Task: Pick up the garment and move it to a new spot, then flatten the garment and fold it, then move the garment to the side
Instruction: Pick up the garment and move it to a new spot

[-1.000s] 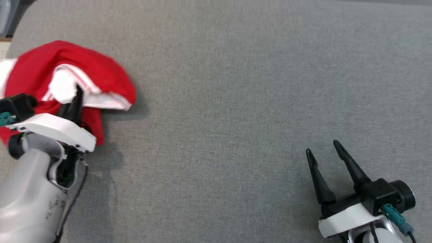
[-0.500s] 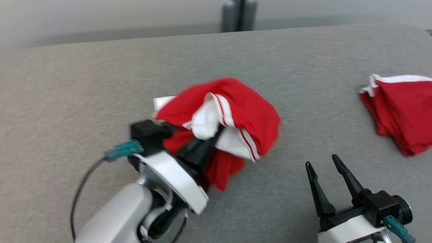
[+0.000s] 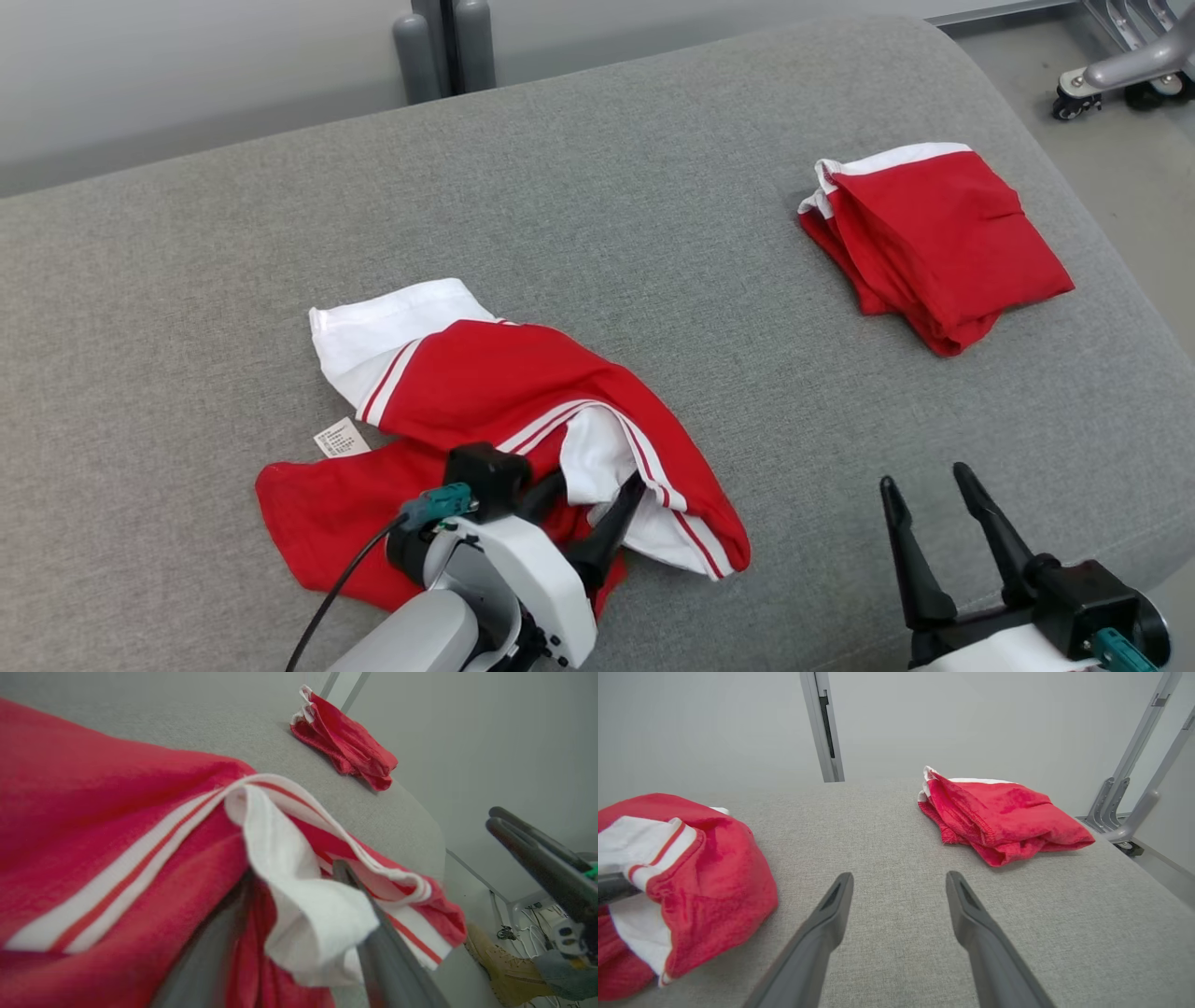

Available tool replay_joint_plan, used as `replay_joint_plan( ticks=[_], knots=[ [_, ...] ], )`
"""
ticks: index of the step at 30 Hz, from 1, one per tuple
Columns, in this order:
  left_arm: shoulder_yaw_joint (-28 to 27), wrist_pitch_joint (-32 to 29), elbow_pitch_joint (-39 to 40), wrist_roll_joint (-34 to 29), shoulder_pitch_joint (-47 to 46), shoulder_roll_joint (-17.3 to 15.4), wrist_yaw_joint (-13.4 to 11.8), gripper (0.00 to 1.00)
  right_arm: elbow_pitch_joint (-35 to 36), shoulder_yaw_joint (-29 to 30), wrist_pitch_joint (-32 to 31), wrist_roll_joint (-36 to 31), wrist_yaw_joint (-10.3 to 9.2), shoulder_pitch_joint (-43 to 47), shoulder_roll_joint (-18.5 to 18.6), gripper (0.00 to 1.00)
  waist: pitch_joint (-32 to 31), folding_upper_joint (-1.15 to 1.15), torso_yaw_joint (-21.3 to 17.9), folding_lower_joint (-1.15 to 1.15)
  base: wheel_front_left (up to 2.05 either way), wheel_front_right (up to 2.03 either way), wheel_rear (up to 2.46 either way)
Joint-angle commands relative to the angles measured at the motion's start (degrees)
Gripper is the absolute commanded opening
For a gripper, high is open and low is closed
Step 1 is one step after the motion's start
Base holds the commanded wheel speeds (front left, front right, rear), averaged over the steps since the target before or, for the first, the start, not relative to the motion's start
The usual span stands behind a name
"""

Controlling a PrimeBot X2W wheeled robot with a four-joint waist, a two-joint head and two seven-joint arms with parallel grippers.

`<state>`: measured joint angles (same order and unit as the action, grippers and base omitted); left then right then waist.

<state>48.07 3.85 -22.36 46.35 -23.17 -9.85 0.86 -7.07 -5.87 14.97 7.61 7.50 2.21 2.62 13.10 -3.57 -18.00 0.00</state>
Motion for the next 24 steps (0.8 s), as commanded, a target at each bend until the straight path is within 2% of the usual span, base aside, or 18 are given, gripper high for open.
replay_joint_plan(
  ticks=[1, 4, 6, 7, 12, 15, 16, 20, 24],
  knots=[
    [-0.9, 2.6, -0.4, -1.4, 1.0, -1.1, -1.2, 1.00, 0.1, 0.7, 0.1, -0.6, -0.02, 0.7, 0.4, 1.00, -1.1, 0.00, 0.9, 0.00, 0.00, 0.00, 0.00],
    [-1.4, 7.2, 2.5, -2.9, 3.5, -1.8, -2.7, 1.00, 0.4, 2.4, 0.1, -1.8, -0.02, 1.3, 0.4, 1.00, -3.3, 0.00, 2.8, 0.00, 0.00, 0.00, 0.00],
    [-2.5, 9.3, 5.4, -4.2, 6.0, -3.7, -4.5, 1.00, 0.7, 3.4, 0.1, -3.0, -0.02, 2.0, 0.4, 1.00, -4.9, 0.00, 4.3, 0.00, 0.00, 0.00, 0.00],
    [-2.5, 9.3, 5.4, -4.2, 6.0, -3.7, -4.5, 1.00, 0.7, 3.4, 0.1, -3.0, -0.02, 2.0, 0.4, 1.00, -4.9, 0.00, 4.3, 0.00, 0.00, 0.00, 0.00],
    [-7.2, 11.2, 13.2, -8.2, 15.2, -8.9, -11.7, 1.00, 2.0, 6.0, 0.1, -5.3, -0.02, 3.1, 0.4, 1.00, -8.4, 0.00, 9.1, 0.00, 0.00, 0.00, 0.00],
    [-12.7, 11.4, 17.7, -11.6, 20.5, -10.4, -14.8, 1.00, 3.0, 8.1, 0.1, -6.0, -0.02, 3.8, 0.4, 1.00, -9.7, 0.00, 12.6, 0.00, 0.00, 0.00, 0.00],
    [-15.1, 11.3, 19.2, -12.4, 22.5, -9.9, -15.5, 1.00, 3.3, 8.4, 0.1, -6.3, -0.02, 4.2, 0.4, 1.00, -10.0, 0.00, 13.6, 0.00, 0.00, 0.00, 0.00],
    [-24.5, 11.3, 21.5, -15.8, 29.3, -7.8, -14.9, 1.00, 3.5, 10.0, 0.1, -6.4, -0.02, 5.7, 0.4, 1.00, -11.8, 0.00, 17.9, 0.00, 0.00, 0.00, 0.00],
    [-33.0, 11.3, 20.5, -20.7, 34.0, -5.0, -11.4, 1.00, 2.3, 10.9, 0.1, -6.2, -0.02, 7.2, 0.4, 1.00, -13.7, 0.00, 21.1, 0.00, 0.00, 0.00, 0.00]
  ],
)
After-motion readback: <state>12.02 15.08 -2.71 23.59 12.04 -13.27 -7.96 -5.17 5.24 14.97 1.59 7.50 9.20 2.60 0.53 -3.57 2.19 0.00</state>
